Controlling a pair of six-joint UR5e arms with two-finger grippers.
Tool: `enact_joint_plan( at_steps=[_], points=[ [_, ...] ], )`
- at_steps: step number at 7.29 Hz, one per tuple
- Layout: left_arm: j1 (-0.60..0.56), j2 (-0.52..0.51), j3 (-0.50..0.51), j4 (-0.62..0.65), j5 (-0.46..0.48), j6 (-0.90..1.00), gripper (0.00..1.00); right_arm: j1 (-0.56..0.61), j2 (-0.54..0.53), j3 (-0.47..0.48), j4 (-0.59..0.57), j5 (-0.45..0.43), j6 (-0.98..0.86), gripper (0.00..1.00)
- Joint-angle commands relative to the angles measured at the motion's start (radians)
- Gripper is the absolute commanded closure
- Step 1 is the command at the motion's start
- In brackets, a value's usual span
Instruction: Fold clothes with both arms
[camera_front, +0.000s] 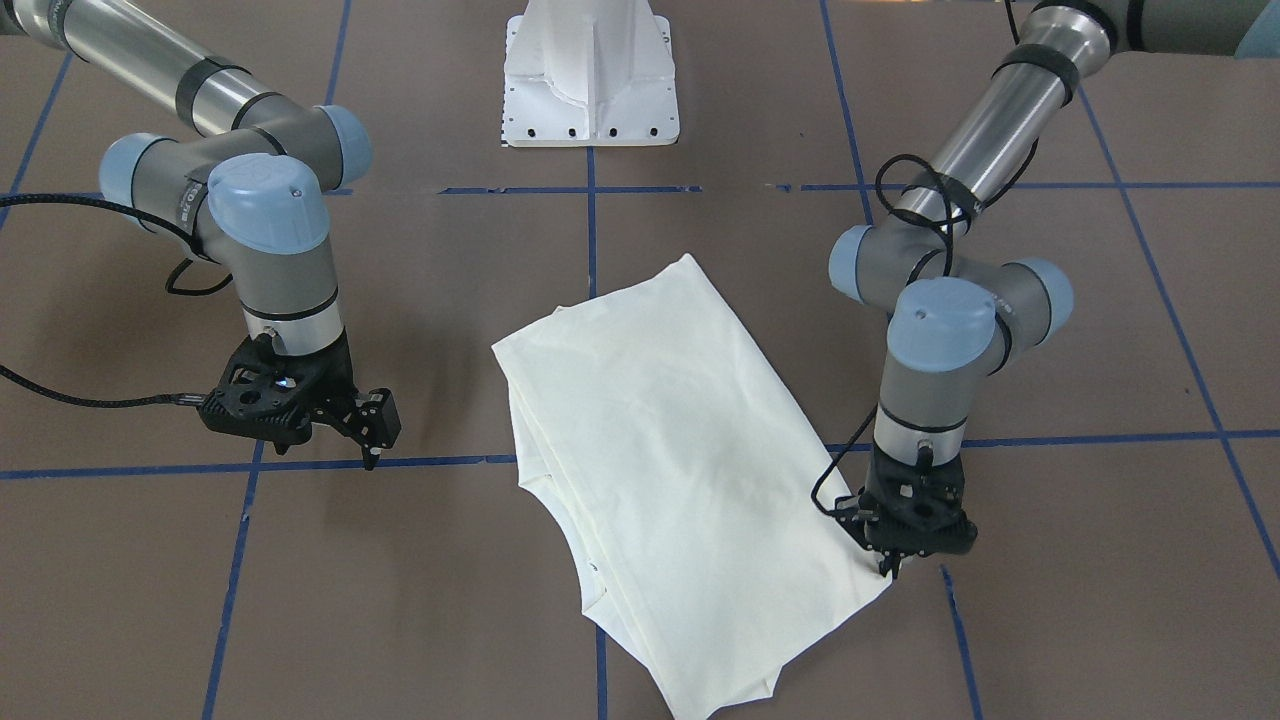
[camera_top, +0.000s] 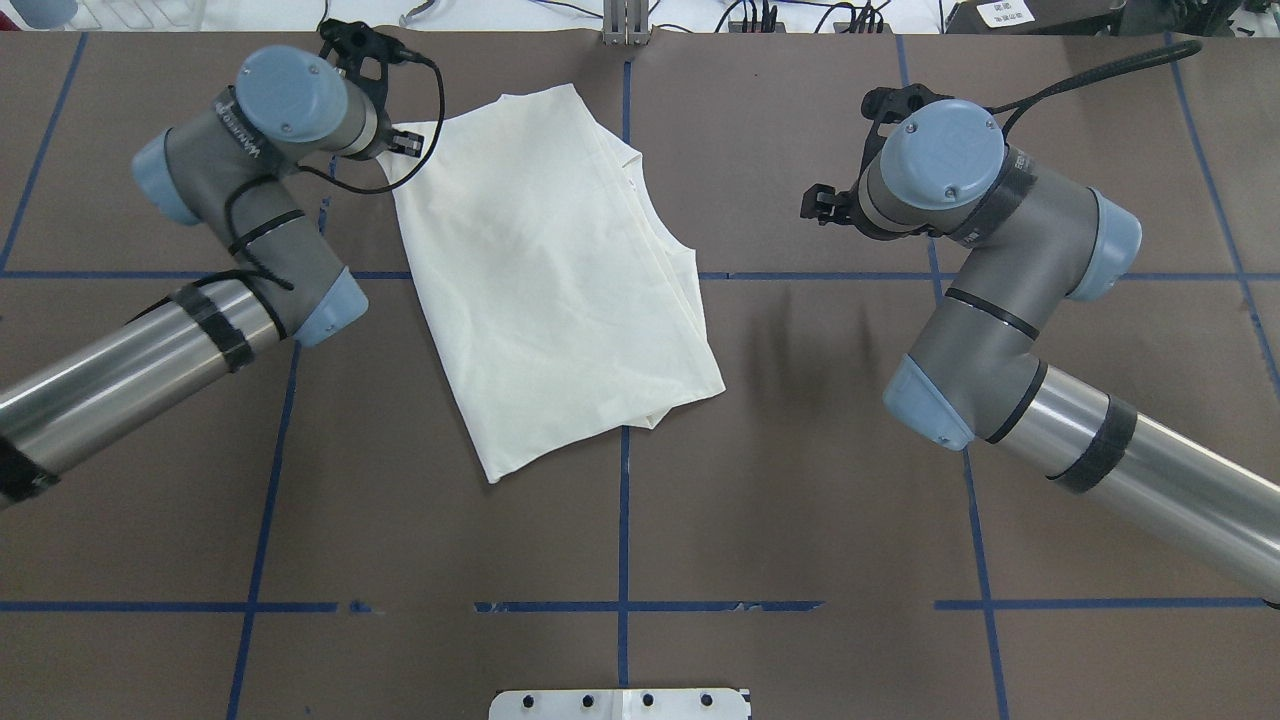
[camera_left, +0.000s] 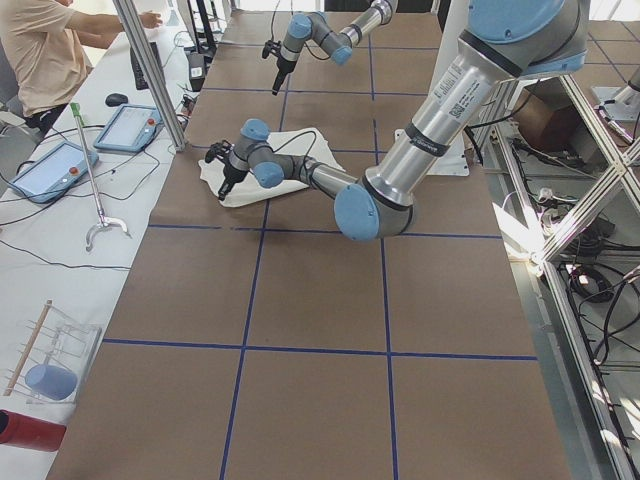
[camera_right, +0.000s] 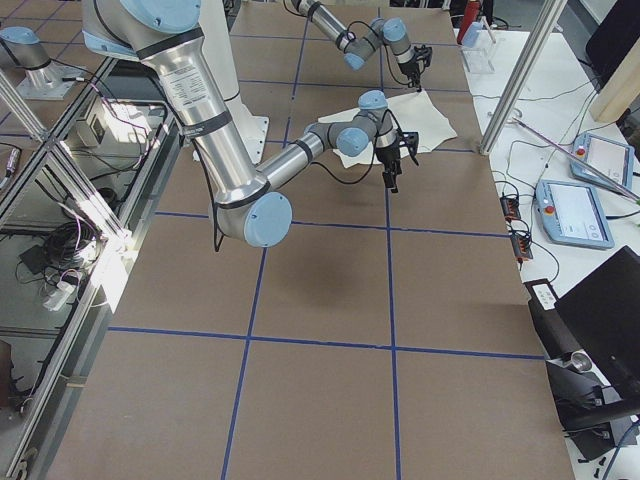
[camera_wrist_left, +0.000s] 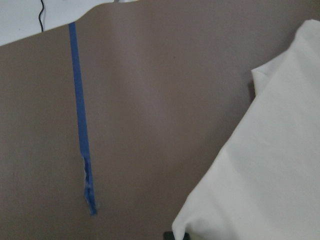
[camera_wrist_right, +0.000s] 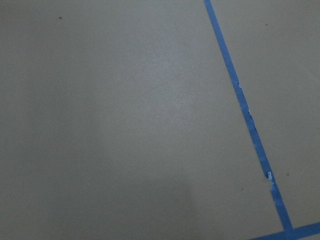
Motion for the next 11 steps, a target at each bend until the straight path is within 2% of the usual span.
enact_joint_plan(
  at_steps=[1, 2, 3, 4, 5, 6, 7, 8, 9, 10, 11],
  points=[
    [-0.044, -0.105, 0.170, -0.091, 0.032, 0.003, 1.00, 0.000, 0.000, 0.030, -0.001, 0.002, 0.004, 0.00],
    [-0.050, -0.069, 0.161, -0.098, 0.031, 0.038, 0.01, -0.005, 0.004, 0.029, -0.001, 0.002, 0.016, 0.00],
    [-0.053, -0.023, 0.099, -0.140, 0.023, 0.095, 0.00, -0.011, 0.013, 0.025, 0.000, 0.002, 0.016, 0.00],
    [-0.087, 0.000, 0.012, -0.129, -0.108, 0.127, 0.00, -0.015, 0.022, 0.018, 0.031, 0.002, 0.021, 0.00],
    [-0.143, 0.035, -0.055, -0.125, -0.302, 0.214, 0.00, -0.015, 0.029, 0.012, 0.055, 0.002, 0.030, 0.00],
    [-0.142, 0.107, -0.172, -0.128, -0.292, 0.197, 0.00, -0.017, 0.027, 0.012, 0.057, 0.000, 0.030, 0.00],
    [-0.144, 0.129, -0.234, -0.127, -0.293, 0.192, 0.00, -0.018, 0.029, 0.012, 0.059, 0.000, 0.029, 0.00],
    [-0.138, 0.126, -0.247, -0.145, -0.298, 0.309, 0.03, -0.023, 0.047, 0.011, 0.057, -0.001, 0.029, 0.00],
    [-0.141, 0.142, -0.249, -0.138, -0.298, 0.355, 0.17, -0.031, 0.094, -0.023, 0.057, -0.001, 0.036, 0.00],
    [-0.141, 0.164, -0.250, -0.148, -0.295, 0.356, 0.00, -0.049, 0.181, -0.114, 0.063, -0.004, 0.108, 0.00],
    [-0.139, 0.178, -0.250, -0.150, -0.295, 0.360, 0.00, -0.070, 0.255, -0.205, 0.095, -0.009, 0.159, 0.00]
  ],
)
